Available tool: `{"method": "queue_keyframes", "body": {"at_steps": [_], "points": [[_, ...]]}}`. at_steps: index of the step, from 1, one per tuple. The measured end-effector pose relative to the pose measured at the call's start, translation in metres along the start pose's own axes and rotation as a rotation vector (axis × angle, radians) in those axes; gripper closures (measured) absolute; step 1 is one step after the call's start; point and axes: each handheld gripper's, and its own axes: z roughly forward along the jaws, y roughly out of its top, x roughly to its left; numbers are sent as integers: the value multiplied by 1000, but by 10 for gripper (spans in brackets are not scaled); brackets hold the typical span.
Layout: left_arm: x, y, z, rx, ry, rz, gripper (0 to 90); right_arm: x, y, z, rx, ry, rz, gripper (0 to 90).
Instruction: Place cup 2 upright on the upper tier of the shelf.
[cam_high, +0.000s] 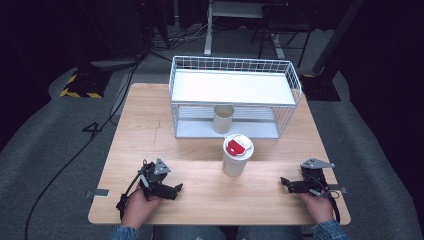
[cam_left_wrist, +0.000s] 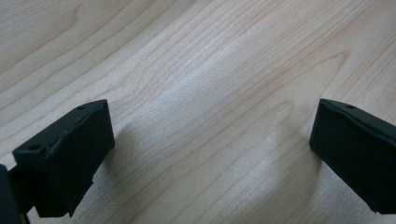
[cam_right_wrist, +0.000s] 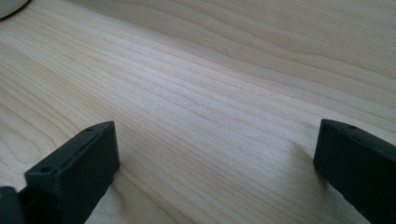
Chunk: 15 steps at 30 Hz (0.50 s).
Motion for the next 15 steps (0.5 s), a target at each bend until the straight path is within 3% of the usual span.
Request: {"method": "queue_keyframes", "body": {"at_steps": [9, 15], "points": [[2, 0, 0, 0, 2, 6, 6, -1, -1, -2, -10, 2, 16, 27], [1, 1, 1, 2, 10, -11, 6, -4, 1, -6, -33, 17, 25, 27]]}}
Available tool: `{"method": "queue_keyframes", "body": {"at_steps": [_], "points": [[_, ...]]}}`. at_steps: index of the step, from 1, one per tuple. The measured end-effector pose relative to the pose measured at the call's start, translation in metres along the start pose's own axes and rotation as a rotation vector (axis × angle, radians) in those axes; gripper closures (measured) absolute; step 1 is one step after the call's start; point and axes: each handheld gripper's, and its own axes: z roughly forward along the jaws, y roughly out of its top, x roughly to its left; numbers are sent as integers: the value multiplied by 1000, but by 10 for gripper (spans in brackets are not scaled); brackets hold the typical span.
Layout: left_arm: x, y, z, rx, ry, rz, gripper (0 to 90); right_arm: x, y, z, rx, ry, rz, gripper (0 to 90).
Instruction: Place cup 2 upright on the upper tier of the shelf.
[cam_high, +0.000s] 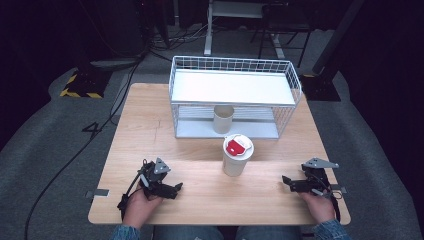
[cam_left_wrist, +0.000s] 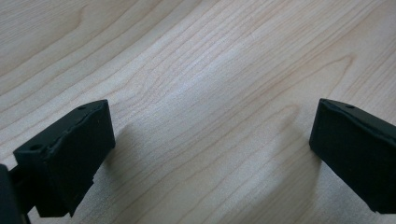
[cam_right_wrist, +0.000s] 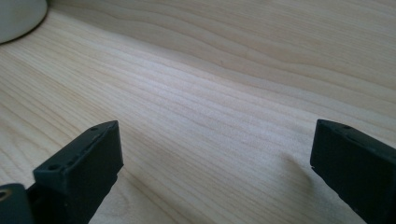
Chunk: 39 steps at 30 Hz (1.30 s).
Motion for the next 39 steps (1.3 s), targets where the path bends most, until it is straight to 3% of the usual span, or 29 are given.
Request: {"method": "queue_keyframes", "body": {"at_steps": [8, 21, 39], "points": [[0, 0, 0, -4, 3, -5, 6, 6, 15, -12, -21, 36, -51, 12], [0, 0, 0, 2, 7, -2, 3, 28, 44, -25, -86, 116, -132, 0], [0, 1, 1, 2, 9, -5, 2, 64, 78, -13, -106, 203, -214, 0]]}}
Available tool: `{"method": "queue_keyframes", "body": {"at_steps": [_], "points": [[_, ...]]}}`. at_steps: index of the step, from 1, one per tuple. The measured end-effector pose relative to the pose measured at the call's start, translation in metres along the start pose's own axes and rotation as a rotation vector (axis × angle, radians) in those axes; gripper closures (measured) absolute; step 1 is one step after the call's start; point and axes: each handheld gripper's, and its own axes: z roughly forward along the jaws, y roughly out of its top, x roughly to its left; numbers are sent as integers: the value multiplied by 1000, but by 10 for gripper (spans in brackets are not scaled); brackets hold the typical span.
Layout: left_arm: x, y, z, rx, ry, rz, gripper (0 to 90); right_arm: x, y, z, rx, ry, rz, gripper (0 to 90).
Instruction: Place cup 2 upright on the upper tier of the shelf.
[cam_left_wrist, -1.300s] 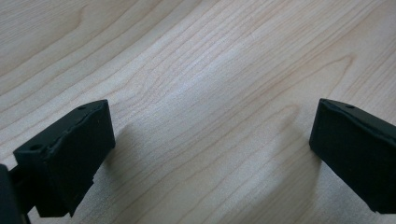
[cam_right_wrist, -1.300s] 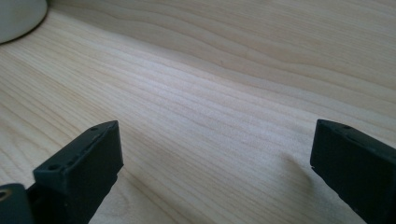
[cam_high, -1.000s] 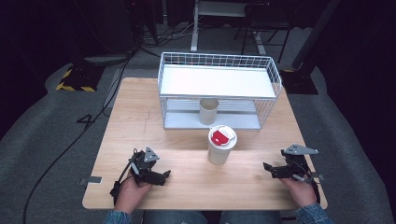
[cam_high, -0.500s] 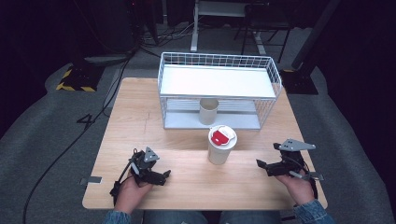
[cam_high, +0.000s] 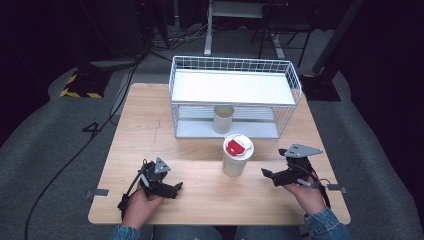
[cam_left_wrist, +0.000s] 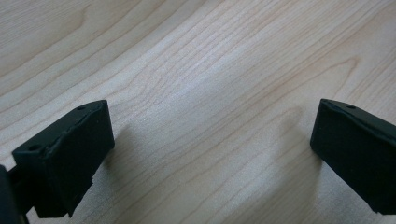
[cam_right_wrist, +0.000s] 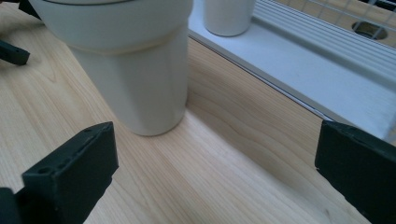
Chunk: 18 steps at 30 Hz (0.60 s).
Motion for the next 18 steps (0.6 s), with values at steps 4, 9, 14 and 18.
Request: {"method": "queue_keyframes", "body": {"at_steps": [4, 9, 14, 18], "points": [[0, 0, 0, -3, 4, -1, 2, 6, 5, 10, -4, 26, -9, 0], [0, 0, 0, -2, 3, -1, 2, 14, 9, 23, 3, 60, -24, 0], [-2, 0, 1, -6, 16, -21, 2, 22, 13, 36, -8, 90, -19, 0], [-2, 0, 1, -5, 17, -22, 2, 27, 14, 47, -19, 114, -20, 0]]}}
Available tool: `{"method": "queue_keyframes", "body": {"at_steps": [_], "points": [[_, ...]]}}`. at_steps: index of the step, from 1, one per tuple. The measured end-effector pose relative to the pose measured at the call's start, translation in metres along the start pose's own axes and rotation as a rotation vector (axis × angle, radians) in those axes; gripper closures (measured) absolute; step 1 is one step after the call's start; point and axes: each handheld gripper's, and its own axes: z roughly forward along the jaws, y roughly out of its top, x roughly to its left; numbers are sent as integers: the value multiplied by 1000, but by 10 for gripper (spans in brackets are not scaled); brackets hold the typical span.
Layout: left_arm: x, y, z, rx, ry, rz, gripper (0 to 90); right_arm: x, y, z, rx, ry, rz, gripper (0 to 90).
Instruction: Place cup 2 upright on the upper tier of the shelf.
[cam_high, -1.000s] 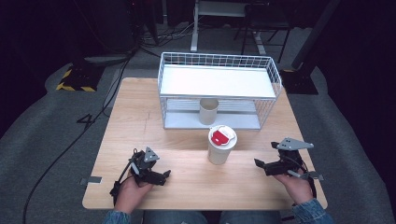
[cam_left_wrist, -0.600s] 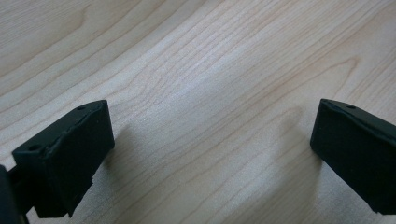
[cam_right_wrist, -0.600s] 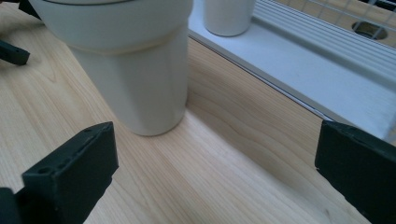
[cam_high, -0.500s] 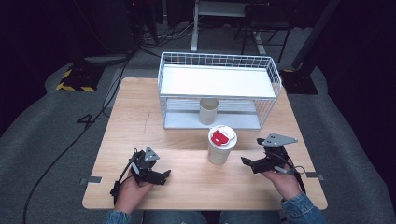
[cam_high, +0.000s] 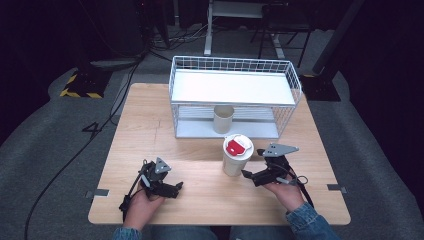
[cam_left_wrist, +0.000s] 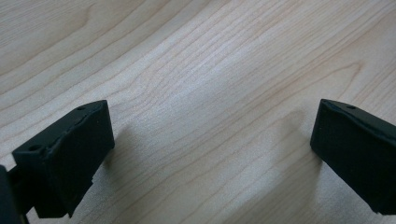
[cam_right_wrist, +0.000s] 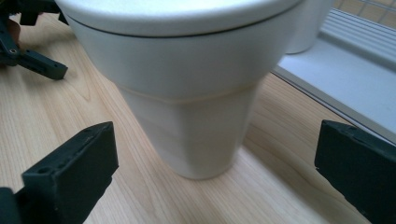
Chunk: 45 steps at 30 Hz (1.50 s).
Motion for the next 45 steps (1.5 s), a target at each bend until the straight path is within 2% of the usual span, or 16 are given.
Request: {"method": "queue_keyframes", "body": {"at_steps": [9, 19, 24, 27, 29, 33, 45], "points": [[0, 0, 0, 0, 2, 1, 1, 1, -2, 21, -19, 49, 21, 0], [1, 2, 1, 3, -1, 3, 2, 5, -6, 41, -78, 94, 33, 0], [2, 2, 1, 3, 1, 5, 2, 5, -5, 45, -133, 80, 23, 0], [2, 2, 1, 3, 0, 5, 2, 5, -5, 48, -145, 78, 24, 2], [2, 2, 1, 2, 1, 7, 2, 4, -6, 49, -149, 83, 36, 5], [2, 2, 1, 3, 0, 5, 2, 2, -7, 51, -170, 97, 59, 67], [2, 2, 1, 2, 1, 7, 2, 1, -8, 51, -159, 90, 44, 105]]}}
